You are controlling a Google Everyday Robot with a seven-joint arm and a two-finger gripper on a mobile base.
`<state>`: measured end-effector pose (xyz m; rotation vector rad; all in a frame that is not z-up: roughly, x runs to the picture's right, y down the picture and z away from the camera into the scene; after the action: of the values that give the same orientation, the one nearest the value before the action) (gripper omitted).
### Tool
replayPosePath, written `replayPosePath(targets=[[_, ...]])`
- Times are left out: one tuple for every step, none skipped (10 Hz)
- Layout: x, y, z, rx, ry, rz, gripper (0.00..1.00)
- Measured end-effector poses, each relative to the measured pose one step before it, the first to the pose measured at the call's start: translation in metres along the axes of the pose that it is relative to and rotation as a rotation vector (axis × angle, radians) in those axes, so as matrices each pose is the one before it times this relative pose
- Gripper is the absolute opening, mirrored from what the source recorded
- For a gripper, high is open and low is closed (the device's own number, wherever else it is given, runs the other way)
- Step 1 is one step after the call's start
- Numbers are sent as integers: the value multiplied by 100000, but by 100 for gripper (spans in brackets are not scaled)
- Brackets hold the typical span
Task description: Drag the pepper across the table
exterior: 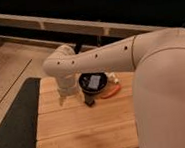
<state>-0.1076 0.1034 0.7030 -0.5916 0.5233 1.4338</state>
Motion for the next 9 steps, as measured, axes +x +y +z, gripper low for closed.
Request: replayPosePath(targets=[[-1, 3, -2, -2, -2, 0, 65], [1, -2, 1, 2, 1, 0, 65], [-1, 2, -3, -5, -7, -1, 65], [0, 0, 0, 1, -2, 1, 65], [-14, 7, -9, 40, -76, -66, 65], [-68, 29, -35, 62, -156, -187, 65], [-458, -185, 474, 557, 1054, -1521, 65], [-1191, -675, 800, 1460, 878, -1976, 65], [-1863, -1047, 618, 2172, -523, -2273, 65]])
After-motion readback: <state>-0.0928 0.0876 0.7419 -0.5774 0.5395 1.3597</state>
